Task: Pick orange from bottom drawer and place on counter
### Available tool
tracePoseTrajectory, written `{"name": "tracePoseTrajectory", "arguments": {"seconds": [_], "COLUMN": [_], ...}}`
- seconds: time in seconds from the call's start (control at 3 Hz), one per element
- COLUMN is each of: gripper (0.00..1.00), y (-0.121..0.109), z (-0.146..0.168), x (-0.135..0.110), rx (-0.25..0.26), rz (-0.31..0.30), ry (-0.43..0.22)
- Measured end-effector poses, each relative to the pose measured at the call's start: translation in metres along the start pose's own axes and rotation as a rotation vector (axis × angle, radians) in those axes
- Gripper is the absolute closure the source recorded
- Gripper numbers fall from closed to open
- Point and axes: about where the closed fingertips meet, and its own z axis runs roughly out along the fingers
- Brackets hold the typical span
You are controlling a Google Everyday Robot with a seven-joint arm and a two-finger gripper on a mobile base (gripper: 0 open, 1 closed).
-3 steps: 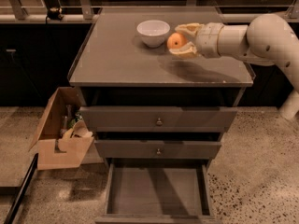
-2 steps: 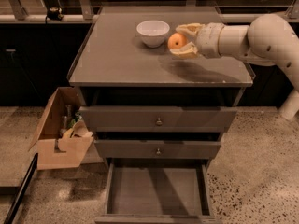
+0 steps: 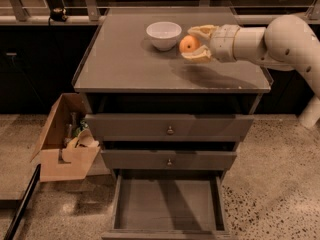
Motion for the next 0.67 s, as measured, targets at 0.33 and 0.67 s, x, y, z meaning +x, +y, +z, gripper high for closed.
{"name": "tracePoseTrajectory", "arguments": {"seconds": [0.33,0.67], "gripper": [0.00,0.00], "y": [0.0001,0.0001], "z": [0.0002,0.0002], "x": [-0.0001,-0.0001], "rx": [0.000,0.000], "rz": [0.000,0.000], "ry": [0.000,0.000]}}
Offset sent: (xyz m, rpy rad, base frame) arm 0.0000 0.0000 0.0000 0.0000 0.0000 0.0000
